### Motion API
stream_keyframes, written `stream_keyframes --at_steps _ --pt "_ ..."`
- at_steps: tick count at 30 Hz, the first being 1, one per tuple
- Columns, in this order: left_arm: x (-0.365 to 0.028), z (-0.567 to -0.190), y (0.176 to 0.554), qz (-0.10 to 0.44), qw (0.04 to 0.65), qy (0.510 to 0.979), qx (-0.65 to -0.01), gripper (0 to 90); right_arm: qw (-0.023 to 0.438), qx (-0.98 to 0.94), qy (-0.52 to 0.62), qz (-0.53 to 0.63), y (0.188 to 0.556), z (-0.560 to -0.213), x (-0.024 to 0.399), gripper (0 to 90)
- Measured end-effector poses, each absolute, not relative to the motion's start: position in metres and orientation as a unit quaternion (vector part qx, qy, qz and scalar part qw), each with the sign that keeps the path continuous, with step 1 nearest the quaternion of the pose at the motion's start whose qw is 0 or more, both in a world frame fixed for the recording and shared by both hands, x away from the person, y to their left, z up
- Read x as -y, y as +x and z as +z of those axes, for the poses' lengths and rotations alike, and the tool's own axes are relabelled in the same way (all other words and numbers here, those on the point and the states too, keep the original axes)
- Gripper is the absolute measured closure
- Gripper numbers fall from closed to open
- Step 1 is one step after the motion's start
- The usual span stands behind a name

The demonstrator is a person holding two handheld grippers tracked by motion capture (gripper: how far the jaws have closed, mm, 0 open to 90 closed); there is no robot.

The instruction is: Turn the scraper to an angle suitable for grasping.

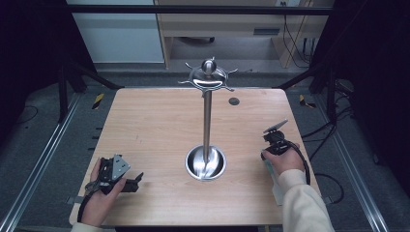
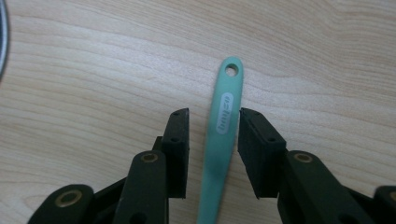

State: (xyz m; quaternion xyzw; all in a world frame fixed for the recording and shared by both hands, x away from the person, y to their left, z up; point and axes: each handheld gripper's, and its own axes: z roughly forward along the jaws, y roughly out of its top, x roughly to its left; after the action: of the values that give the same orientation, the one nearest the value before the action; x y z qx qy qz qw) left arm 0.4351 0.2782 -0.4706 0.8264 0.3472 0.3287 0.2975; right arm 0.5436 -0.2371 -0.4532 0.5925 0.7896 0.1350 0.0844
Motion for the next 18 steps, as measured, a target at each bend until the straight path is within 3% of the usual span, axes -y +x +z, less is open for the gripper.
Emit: stream_keyframes --at_steps 18 --pt "-0.276 -0.472 0.435 0.327 0.294 0.83 -0.342 2.8 0.062 -0.78 0.61 0.122 0.556 -0.466 0.241 65.3"
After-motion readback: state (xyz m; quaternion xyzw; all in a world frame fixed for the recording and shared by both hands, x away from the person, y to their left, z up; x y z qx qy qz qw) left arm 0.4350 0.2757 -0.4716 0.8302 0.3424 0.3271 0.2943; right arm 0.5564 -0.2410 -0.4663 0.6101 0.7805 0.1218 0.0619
